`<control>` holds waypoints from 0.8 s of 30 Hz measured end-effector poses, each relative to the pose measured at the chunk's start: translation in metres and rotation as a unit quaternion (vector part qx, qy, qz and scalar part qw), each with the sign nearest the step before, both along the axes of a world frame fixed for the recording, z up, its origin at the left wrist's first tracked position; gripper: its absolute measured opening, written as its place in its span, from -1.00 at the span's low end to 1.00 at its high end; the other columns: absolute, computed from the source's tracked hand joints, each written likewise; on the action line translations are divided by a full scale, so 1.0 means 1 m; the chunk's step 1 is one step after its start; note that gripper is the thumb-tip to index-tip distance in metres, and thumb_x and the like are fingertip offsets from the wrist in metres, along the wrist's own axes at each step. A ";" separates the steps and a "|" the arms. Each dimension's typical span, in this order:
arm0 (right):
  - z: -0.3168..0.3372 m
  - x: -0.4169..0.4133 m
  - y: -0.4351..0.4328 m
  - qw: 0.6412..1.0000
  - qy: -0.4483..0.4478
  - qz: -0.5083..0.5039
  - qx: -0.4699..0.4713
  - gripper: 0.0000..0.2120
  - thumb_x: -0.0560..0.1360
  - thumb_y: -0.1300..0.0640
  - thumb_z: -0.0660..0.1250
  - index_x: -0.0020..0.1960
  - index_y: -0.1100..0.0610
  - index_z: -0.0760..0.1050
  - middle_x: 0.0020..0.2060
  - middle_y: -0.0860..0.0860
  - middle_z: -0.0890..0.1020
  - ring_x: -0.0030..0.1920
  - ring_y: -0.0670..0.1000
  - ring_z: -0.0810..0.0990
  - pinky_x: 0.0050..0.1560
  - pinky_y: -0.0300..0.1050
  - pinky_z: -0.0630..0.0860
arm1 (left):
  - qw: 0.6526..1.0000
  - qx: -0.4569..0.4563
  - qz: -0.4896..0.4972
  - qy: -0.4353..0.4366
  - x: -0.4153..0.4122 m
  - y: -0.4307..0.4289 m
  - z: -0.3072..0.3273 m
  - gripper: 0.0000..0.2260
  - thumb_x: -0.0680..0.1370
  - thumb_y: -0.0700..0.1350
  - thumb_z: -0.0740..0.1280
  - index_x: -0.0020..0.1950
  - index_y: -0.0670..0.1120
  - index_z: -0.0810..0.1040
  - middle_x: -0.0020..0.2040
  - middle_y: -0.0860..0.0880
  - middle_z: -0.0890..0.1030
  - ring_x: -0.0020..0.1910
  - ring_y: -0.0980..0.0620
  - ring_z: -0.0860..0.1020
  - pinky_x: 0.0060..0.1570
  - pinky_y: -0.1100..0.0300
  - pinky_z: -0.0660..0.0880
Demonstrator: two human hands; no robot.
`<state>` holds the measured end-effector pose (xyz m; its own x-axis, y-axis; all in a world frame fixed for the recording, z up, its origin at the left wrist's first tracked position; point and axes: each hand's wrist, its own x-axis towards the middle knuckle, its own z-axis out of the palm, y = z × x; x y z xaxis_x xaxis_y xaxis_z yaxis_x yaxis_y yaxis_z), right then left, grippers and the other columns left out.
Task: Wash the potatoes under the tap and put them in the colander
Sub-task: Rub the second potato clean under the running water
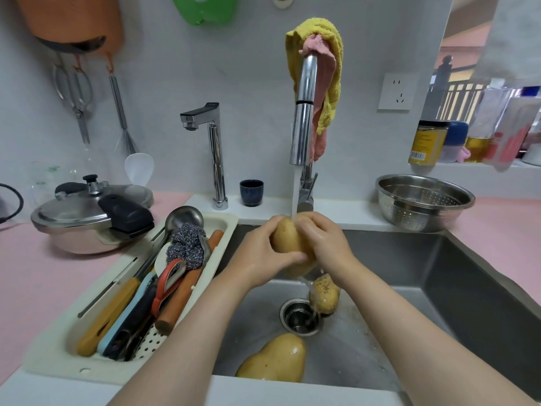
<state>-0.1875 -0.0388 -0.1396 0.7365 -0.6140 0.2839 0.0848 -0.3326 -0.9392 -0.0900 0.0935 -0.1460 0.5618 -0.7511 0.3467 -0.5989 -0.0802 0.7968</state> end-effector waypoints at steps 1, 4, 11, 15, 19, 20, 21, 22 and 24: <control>0.002 0.000 0.001 1.000 0.018 0.000 -0.004 -0.75 0.46 -0.12 0.34 0.05 -0.07 0.66 0.02 -0.15 0.68 0.07 -0.09 0.60 0.01 -0.10 0.51 | 1.000 0.012 0.008 -0.023 0.000 0.001 0.000 -0.32 0.32 0.05 0.62 0.39 0.17 0.47 0.15 0.18 0.61 0.11 0.14 0.59 0.05 0.30 0.52; 0.005 -0.002 -0.001 0.999 0.052 -0.002 0.002 -0.83 0.56 0.04 0.37 0.06 -0.05 0.72 -0.01 -0.15 0.71 0.07 -0.08 0.62 0.09 0.00 0.60 | 0.995 0.043 0.010 -0.086 0.001 0.003 0.002 -0.33 0.29 0.04 0.63 0.36 0.21 0.50 0.15 0.17 0.64 0.10 0.13 0.60 0.08 0.19 0.56; 0.001 -0.007 -0.002 0.997 0.063 0.040 0.018 -0.62 0.42 0.05 0.30 0.16 -0.15 0.71 0.07 -0.03 0.74 0.16 0.10 0.67 0.13 0.23 0.67 | 0.987 0.073 0.031 -0.141 0.007 0.004 0.000 -0.19 0.27 0.08 0.63 0.48 0.13 0.43 0.33 0.13 0.57 0.26 0.10 0.53 0.27 0.13 0.48; -0.001 -0.005 -0.002 0.997 0.048 0.057 0.000 -0.61 0.49 0.17 0.27 0.18 -0.13 0.71 0.05 -0.04 0.74 0.13 0.07 0.68 0.09 0.15 0.70 | 0.983 0.071 0.033 -0.164 0.008 0.006 0.000 -0.16 0.30 0.02 0.64 0.53 0.08 0.39 0.42 0.09 0.50 0.35 0.09 0.46 0.27 0.28 0.32; -0.007 -0.005 -0.002 0.997 0.042 0.057 -0.029 -0.58 0.44 0.13 0.29 0.23 -0.12 0.69 0.01 -0.04 0.74 0.07 0.03 0.69 0.05 0.05 0.70 | 0.983 0.068 0.031 -0.168 0.009 0.007 -0.001 -0.20 0.36 -0.06 0.61 0.55 0.07 0.37 0.45 0.06 0.48 0.38 0.08 0.44 0.27 0.32 0.28; -0.008 -0.004 -0.003 0.997 0.043 0.060 -0.024 -0.57 0.43 0.12 0.31 0.25 -0.12 0.68 0.04 -0.03 0.74 0.10 0.04 0.69 0.08 0.07 0.70 | 0.982 0.068 0.033 -0.171 0.009 0.007 -0.001 -0.20 0.36 -0.07 0.61 0.55 0.07 0.37 0.46 0.06 0.48 0.38 0.09 0.44 0.27 0.32 0.27; -0.009 -0.004 -0.005 0.997 0.042 0.064 -0.015 -0.57 0.43 0.13 0.33 0.27 -0.10 0.67 0.07 -0.01 0.73 0.13 0.05 0.69 0.11 0.10 0.70 | 0.982 0.070 0.033 -0.172 0.009 0.007 -0.001 -0.20 0.36 -0.07 0.61 0.55 0.07 0.37 0.45 0.06 0.48 0.38 0.09 0.44 0.27 0.32 0.27; -0.009 -0.005 -0.006 0.997 0.042 0.068 -0.008 -0.56 0.43 0.14 0.34 0.28 -0.09 0.67 0.10 0.01 0.73 0.16 0.06 0.68 0.11 0.11 0.70 | 0.982 0.073 0.032 -0.171 0.010 0.007 -0.001 -0.20 0.35 -0.06 0.61 0.55 0.07 0.37 0.45 0.06 0.48 0.38 0.08 0.44 0.27 0.31 0.27; -0.009 -0.005 -0.007 0.997 0.040 0.070 0.003 -0.53 0.39 0.13 0.33 0.28 -0.08 0.67 0.13 0.03 0.71 0.17 0.07 0.67 0.09 0.11 0.70 | 0.983 0.075 0.028 -0.166 0.010 0.006 -0.001 -0.19 0.33 -0.04 0.62 0.54 0.08 0.38 0.44 0.07 0.49 0.36 0.08 0.45 0.27 0.29 0.30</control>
